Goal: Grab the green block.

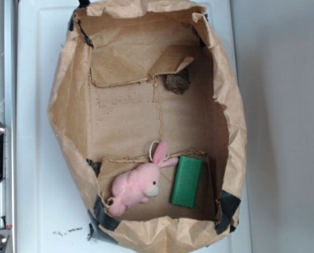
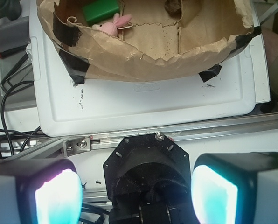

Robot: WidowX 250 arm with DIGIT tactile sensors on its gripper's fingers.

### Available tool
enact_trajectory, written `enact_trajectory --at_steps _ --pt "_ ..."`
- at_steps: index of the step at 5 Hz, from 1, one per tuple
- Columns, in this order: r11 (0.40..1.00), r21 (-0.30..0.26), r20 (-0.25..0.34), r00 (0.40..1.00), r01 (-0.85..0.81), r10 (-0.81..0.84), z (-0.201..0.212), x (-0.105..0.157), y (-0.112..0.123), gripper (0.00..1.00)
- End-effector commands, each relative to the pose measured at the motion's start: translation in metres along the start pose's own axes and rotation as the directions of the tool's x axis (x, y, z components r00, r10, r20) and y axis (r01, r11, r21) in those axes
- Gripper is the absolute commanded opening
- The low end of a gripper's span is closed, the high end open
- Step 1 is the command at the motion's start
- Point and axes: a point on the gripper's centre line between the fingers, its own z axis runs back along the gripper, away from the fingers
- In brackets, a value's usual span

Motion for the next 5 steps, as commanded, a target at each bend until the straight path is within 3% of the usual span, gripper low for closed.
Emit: enact_trajectory --at_steps 1,2,4,5 --pt "1.0 0.0 0.0 1.0 0.0 0.0 0.0 0.0 0.0 1.0" --pt "0.996 0.04 0.083 0.994 -0.074 0.071 -0.019 0.04 -0.01 1.0" --pt "0.976 0.089 0.146 0.972 -0.197 0.183 -0.045 0.085 -0.018 1.0" --pt "0.927 0.139 0.2 0.926 -0.35 0.32 -0.078 0.112 -0.021 1.0"
